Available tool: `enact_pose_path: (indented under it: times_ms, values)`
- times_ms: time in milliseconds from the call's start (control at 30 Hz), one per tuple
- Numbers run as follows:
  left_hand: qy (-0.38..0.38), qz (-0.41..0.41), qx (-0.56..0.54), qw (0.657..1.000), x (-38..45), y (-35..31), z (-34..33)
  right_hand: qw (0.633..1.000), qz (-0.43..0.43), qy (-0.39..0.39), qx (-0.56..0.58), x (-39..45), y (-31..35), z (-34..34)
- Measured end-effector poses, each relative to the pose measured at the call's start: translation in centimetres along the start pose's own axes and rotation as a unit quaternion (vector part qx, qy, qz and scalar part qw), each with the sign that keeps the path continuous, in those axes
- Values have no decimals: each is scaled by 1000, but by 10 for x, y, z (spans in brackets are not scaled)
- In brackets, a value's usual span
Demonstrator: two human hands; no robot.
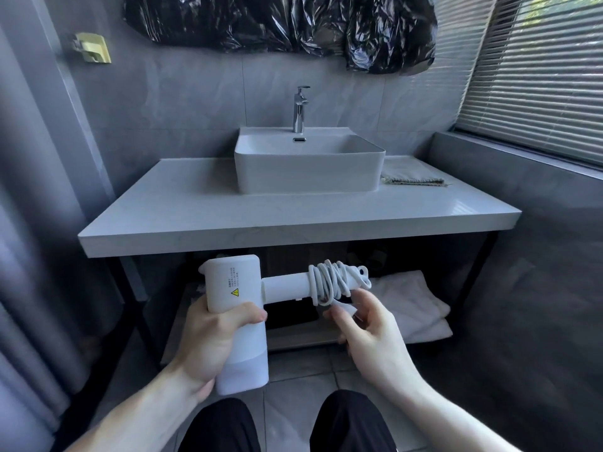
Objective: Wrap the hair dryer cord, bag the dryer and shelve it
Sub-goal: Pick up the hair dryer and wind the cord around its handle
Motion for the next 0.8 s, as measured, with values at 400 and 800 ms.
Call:
enact_pose_path:
  times_ms: [400,800]
  values:
    - [-11,116,-55,992,9,17,-19,868,280,-21,-409,12,43,9]
    - [20,172,-35,984,13,21,-23,820,363,34,-442,26,41,12]
Point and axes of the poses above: each hand's wrist, its own x-axis towards the middle knuckle, its own z-axis out of the back of the hand, y = z × x, the point moved 6 cm from there along x, towards the middle knuckle, and after that the axes turned 10 degrees about z, right-handed, at the moved point
